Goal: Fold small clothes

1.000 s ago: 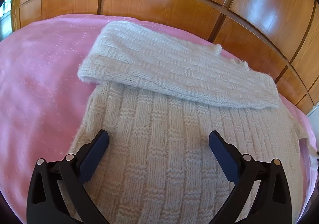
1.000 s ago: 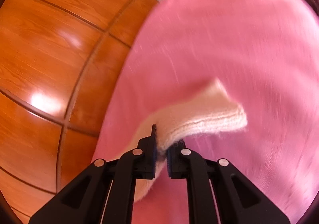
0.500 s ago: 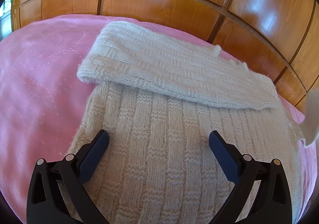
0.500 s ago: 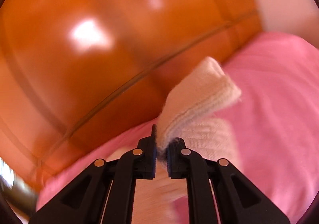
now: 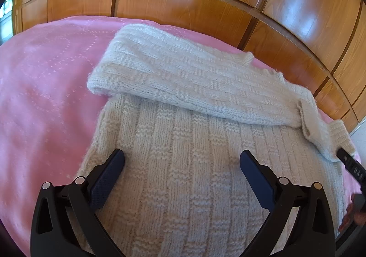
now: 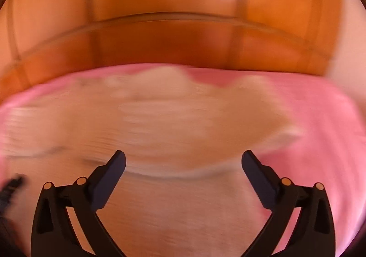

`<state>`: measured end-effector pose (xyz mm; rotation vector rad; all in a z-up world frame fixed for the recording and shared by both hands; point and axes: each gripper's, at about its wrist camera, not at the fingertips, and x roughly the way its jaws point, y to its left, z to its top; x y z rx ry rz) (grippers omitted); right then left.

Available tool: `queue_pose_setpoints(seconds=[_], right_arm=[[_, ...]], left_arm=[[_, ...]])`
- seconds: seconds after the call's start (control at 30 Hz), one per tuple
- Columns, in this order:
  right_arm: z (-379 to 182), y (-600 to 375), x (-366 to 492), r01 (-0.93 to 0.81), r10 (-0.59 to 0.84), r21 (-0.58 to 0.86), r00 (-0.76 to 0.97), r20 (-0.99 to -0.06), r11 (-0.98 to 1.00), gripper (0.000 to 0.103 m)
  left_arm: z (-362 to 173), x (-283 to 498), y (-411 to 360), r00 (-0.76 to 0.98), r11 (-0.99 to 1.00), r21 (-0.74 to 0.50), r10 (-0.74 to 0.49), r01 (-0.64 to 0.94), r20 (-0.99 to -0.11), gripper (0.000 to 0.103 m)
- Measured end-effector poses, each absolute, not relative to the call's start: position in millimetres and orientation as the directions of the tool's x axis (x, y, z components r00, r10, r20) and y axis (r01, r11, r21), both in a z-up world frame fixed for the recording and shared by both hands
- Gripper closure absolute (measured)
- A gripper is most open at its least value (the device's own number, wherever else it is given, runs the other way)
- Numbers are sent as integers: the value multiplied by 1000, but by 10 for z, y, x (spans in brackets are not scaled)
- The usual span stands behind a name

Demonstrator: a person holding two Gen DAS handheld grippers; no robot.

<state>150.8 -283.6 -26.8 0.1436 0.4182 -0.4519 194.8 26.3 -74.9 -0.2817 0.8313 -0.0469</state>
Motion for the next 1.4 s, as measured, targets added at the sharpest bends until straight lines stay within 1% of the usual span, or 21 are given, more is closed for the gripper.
queue_pose_setpoints(seconds=[0.03, 0.1, 0.2, 0.23, 0.27, 0.33, 0.4, 0.43, 0.47, 0.57, 0.63, 0.7, 0.73, 0.8, 0.9, 0.93, 1.0, 1.1, 1.2, 1.3, 1.4], right_arm=[[-313, -2925, 1456, 498, -432, 53, 796, -423, 866, 2], [-382, -3115, 1388, 565, -457, 137, 767, -451, 813, 2], [-528, -3399, 1389, 590, -408, 228, 742, -532, 775, 2], [-598, -3500, 1419, 586, -371, 262, 737, -564, 767, 2], [-644, -3555, 1458, 577, -342, 290, 743, -575, 764, 2], [-685, -3627, 1438, 559, -310, 341, 764, -566, 756, 2], [-691, -3632, 1416, 551, -304, 357, 775, -554, 754, 2], [-702, -3634, 1399, 551, -303, 362, 777, -552, 752, 2], [-716, -3638, 1364, 552, -304, 365, 777, -550, 750, 2], [-716, -3674, 1276, 561, -318, 383, 782, -537, 734, 2], [-733, -3767, 1257, 574, -329, 402, 781, -531, 714, 2], [-711, -3777, 1210, 592, -344, 430, 778, -525, 682, 2], [-714, -3804, 1192, 597, -348, 445, 778, -522, 667, 2], [-725, -3841, 1164, 598, -351, 468, 783, -514, 650, 2], [-731, -3879, 1150, 592, -342, 490, 790, -509, 640, 2], [-736, -3888, 1140, 592, -343, 494, 791, -507, 637, 2], [-733, -3894, 1152, 596, -346, 490, 788, -509, 637, 2], [-735, -3893, 1139, 595, -345, 493, 789, -507, 635, 2], [-729, -3887, 1151, 591, -343, 498, 793, -504, 635, 2], [-737, -3883, 1150, 591, -343, 497, 792, -505, 635, 2], [-737, -3884, 1147, 592, -343, 496, 792, -506, 635, 2]], left_arm=[[-748, 1954, 257, 672, 963, -260, -148, -69, -725, 4], [-742, 1963, 244, 666, 965, -251, -140, -73, -732, 4], [-669, 1988, 161, 640, 975, -203, -100, -88, -762, 4], [-636, 1982, 136, 636, 974, -211, -110, -85, -763, 5], [-554, 1960, 95, 638, 962, -265, -167, -61, -751, 7], [-381, 1936, -22, 649, 931, -366, -283, 7, -707, 7], [-229, 1991, -205, 652, 918, -392, -335, 62, -681, 7], [-183, 2043, -302, 645, 912, -401, -356, 84, -677, 13], [-138, 2125, -450, 635, 908, -403, -380, 116, -673, 24], [-121, 2311, -796, 607, 908, -371, -408, 194, -682, 32], [-204, 2493, -1047, 562, 909, -357, -415, 216, -715, 33], [-323, 2623, -1218, 511, 904, -362, -427, 226, -747, 40], [-401, 2687, -1283, 480, 902, -371, -432, 221, -764, 46], [-494, 2731, -1346, 473, 906, -379, -422, 189, -773, 52], [-511, 2730, -1362, 482, 902, -393, -428, 177, -765, 77], [-499, 2722, -1366, 468, 892, -411, -450, 190, -760, 95], [-400, 2683, -1365, 481, 885, -416, -463, 207, -745, 97], [-177, 2642, -1224, 522, 861, -455, -502, 226, -690, 97], [44, 2629, -1024, 577, 852, -473, -508, 226, -639, 98], [178, 2632, -747, 639, 859, -469, -479, 203, -602, 98], [188, 2599, -355, 710, 886, -441, -404, 145, -577, 98]])
